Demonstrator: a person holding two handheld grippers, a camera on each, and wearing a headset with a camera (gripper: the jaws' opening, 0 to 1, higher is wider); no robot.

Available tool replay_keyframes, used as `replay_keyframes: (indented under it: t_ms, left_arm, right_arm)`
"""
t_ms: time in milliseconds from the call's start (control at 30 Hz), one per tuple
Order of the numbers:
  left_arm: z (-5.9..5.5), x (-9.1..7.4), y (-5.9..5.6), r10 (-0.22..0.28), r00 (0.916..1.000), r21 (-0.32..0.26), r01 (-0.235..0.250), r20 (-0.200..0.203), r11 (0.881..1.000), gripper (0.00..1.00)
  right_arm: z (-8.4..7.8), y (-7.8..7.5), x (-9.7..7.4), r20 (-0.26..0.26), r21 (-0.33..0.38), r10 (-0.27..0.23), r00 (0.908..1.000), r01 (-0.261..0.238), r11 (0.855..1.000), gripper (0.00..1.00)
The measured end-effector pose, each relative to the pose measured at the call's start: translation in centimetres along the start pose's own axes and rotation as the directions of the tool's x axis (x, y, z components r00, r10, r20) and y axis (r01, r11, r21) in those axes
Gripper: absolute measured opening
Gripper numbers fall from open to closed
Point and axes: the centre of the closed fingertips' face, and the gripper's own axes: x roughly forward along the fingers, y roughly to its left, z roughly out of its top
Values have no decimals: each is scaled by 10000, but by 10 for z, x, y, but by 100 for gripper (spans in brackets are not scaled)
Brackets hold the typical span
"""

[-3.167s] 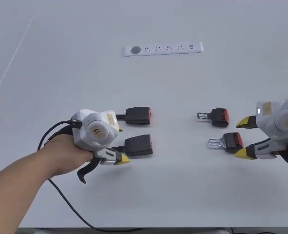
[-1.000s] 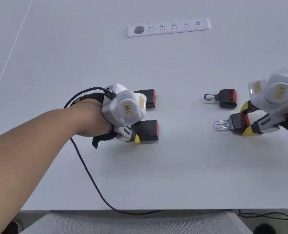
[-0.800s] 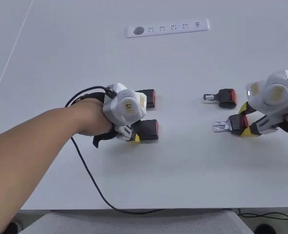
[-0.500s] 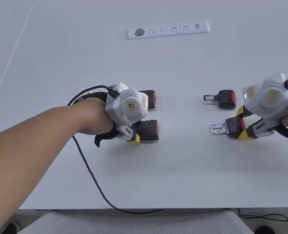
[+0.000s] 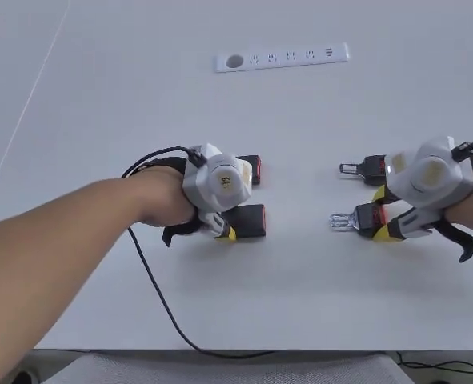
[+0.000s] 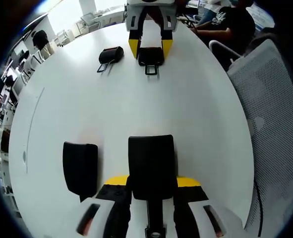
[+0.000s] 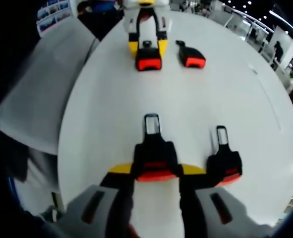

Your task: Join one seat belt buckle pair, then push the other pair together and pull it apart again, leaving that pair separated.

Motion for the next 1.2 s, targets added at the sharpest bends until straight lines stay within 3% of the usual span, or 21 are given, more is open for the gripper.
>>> replay_keyframes:
  t_ms: [167, 267, 967, 1200]
  left_arm:
    - [0, 0, 0, 10, 10000, -29, -10, 40, 10000, 33]
    - [0, 1, 1, 18, 10000, -41, -18, 45, 10000, 33]
    - [0, 1, 0, 35, 10000, -71, -36, -50, 10000, 33]
    - [0, 1, 0, 34, 10000, -95, -33, 7, 9999, 33]
  right_arm:
    - [10, 1, 4, 264, 167, -78, 9996, 74, 9998, 35]
    - [23, 3, 10, 671, 354, -231, 9975, 208, 9992, 35]
    - [67, 5, 32, 1322, 248, -333, 9907, 303, 9992, 35]
    - [77, -1, 39, 1505, 324, -405, 9878, 360, 9988, 35]
